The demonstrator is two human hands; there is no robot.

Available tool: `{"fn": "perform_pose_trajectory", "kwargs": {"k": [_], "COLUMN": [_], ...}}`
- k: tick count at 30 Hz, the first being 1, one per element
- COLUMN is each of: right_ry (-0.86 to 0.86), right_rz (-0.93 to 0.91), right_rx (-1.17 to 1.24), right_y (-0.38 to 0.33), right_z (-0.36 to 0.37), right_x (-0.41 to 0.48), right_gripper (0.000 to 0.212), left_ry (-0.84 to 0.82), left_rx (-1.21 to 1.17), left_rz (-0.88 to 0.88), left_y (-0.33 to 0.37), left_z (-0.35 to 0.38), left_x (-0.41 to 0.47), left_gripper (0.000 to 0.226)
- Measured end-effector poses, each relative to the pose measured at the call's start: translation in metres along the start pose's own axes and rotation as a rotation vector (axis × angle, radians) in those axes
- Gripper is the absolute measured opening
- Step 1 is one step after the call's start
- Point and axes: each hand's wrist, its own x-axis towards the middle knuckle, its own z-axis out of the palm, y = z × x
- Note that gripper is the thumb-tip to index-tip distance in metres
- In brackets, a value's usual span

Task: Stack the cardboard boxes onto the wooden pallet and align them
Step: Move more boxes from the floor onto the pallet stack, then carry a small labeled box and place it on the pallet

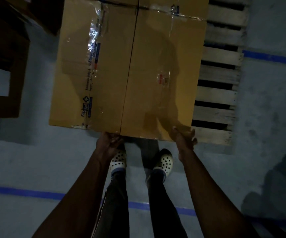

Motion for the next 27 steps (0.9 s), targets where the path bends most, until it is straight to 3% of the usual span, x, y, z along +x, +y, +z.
{"fn": "perform_pose_trajectory", "kwargs": {"k": [3,7,11,14,20,27], "right_ry": [0.045,-0.137,-0.250,-0.277,-0.382,-0.464], "right_rz": [-0.147,-0.402,-0.547,-0.619,-0.712,-0.821], "right_rx": [-0.318,-0.681,-0.797,-0.871,-0.970,-0.992], "right_y": [-0.002,-0.004,0.008,0.018,0.025,0.019], "right_z": [0.000,0.010,0.030,0.055,0.137,0.274], "right_x": [-0.040,-0.107,-0.168,-0.210,-0.298,-0.389], "right_gripper": [0.104,0.088,0.083,0.084,0.077,0.076], "left_ry": [-0.022,0.023,0.024,0.077,0.209,0.211], "left_rx": [0.061,0.210,0.449,0.495,0.338,0.066], "left_rz": [0.022,0.139,0.210,0.245,0.230,0.211], "left_y": [0.002,0.010,0.014,0.019,0.044,0.121], "left_z": [0.001,0.006,-0.027,-0.070,-0.189,-0.327], "left_x": [-0.022,-0.078,-0.112,-0.120,-0.120,-0.123], "left_gripper": [0.031,0.018,0.009,0.022,0.031,0.026]}}
